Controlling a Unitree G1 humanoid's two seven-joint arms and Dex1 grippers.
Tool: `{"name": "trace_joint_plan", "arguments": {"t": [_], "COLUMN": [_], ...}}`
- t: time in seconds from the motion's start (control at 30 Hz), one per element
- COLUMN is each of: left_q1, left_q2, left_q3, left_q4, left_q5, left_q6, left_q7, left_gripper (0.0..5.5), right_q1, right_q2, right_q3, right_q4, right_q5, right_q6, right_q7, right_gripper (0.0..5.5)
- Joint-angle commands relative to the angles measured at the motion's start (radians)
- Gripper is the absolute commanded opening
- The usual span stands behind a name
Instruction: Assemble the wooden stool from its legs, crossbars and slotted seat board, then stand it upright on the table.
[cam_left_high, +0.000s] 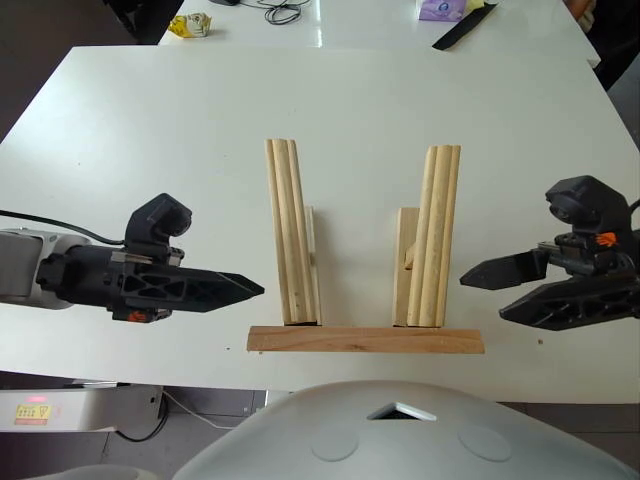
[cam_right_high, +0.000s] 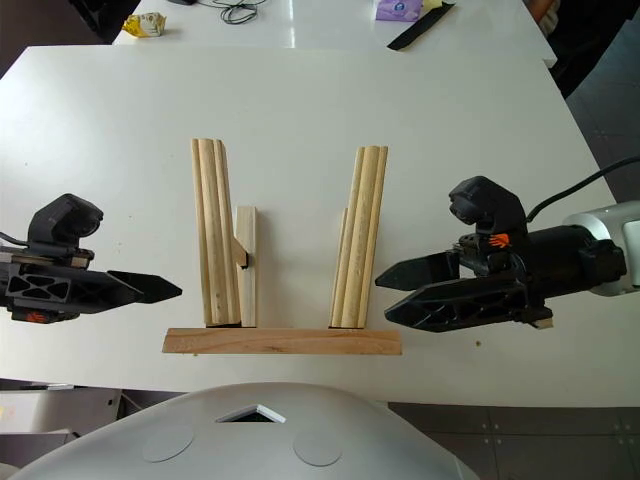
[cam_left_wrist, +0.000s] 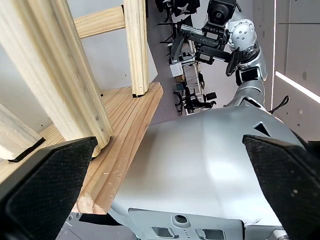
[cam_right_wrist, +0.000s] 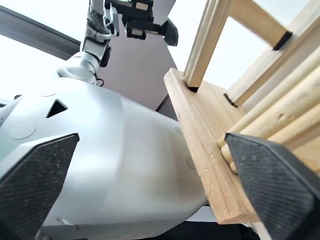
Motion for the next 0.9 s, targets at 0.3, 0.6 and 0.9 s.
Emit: {"name": "trace_joint_plan", "arguments": {"t": [0.3,0.6,0.9], "left_q1": [0.658,0.607,0.474], "left_q2": [-0.397,-0.599,-0.685], "left_q3": [0.460,0.215,0.017], "left_q4": [-0.072,0.000,0.175], "left_q5": [1.227,1.545,1.659], "left_q6": [-0.933,-1.598,-1.918], "left_q7": [-0.422,-0.519,-0.529], "left_gripper": [5.40,5.40,5.40], "right_q1": [0.060,-0.054,-0.131], "right_q2": [0.465,0.740,1.025], "right_q3": [-0.058,0.297,0.563], "right_q4": [0.025,-0.152,-0.112], "right_q5": [-0.760,-1.283,-1.615], "right_q6": [-0.016,-0.481,-0.743], "right_q7": [0.020,-0.100,-0.160], "right_gripper": [5.38,5.38,5.38]}}
